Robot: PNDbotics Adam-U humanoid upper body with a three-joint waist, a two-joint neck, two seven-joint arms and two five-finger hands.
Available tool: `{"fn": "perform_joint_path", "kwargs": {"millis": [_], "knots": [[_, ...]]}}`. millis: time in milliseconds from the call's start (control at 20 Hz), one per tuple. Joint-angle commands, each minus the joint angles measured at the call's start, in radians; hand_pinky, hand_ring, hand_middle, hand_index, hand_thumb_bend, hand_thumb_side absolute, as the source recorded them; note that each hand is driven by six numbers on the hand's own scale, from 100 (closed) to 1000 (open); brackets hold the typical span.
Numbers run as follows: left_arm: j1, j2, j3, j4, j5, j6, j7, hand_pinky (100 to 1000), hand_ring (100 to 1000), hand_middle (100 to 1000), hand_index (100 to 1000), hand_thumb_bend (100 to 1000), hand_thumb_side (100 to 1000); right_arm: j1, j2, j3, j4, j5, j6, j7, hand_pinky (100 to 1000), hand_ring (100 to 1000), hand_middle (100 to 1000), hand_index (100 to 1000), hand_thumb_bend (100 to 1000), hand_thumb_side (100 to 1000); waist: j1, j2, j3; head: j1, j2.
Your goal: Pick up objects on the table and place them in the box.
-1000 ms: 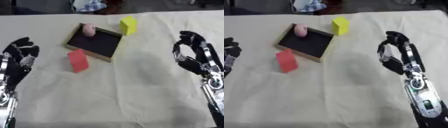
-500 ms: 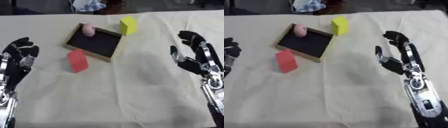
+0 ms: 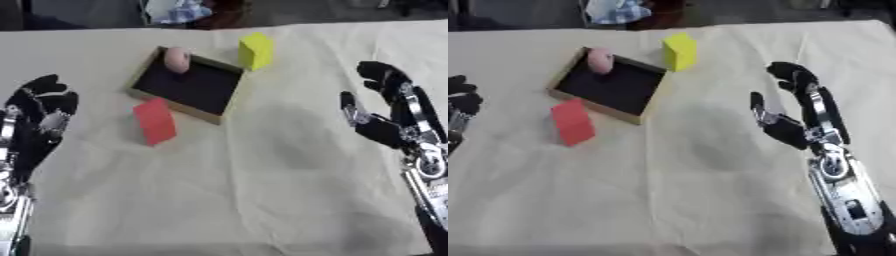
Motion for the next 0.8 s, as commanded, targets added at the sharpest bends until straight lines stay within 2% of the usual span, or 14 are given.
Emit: {"fn": "perform_joint_path", "kwargs": {"millis": [50,250,350,500,800], "knots": [[-0.015,0.059,-0.01,-0.022,-0.029,0.004,-0.034,753,721,724,857,598,614,-0.006,-0.017,-0.004,-0.011,0.0,-0.003,0.0,867,864,828,768,229,100,0.01,-0.019,-0.001,0.001,-0.005],[-0.033,0.15,-0.038,-0.025,-0.1,0.007,-0.106,783,752,751,865,724,587,-0.007,-0.019,-0.004,-0.012,-0.001,-0.003,-0.001,867,863,827,769,228,100,0.011,-0.02,-0.002,0.001,-0.01],[-0.049,0.197,-0.053,-0.023,-0.137,0.016,-0.143,805,775,770,877,749,568,-0.006,-0.02,-0.004,-0.011,-0.001,-0.003,-0.001,867,862,826,769,227,100,0.012,-0.021,-0.004,0.0,-0.01],[-0.074,0.242,-0.078,-0.005,-0.191,0.045,-0.197,813,782,776,879,756,539,-0.005,-0.02,-0.004,-0.01,-0.002,-0.002,-0.001,867,861,825,770,224,100,0.011,-0.022,-0.004,0.001,-0.012],[-0.127,0.262,-0.13,0.026,-0.293,0.092,-0.285,817,785,779,880,731,491,-0.004,-0.021,-0.002,-0.009,-0.004,-0.002,0.0,867,859,824,770,220,100,0.008,-0.023,-0.003,0.002,-0.009]]}}
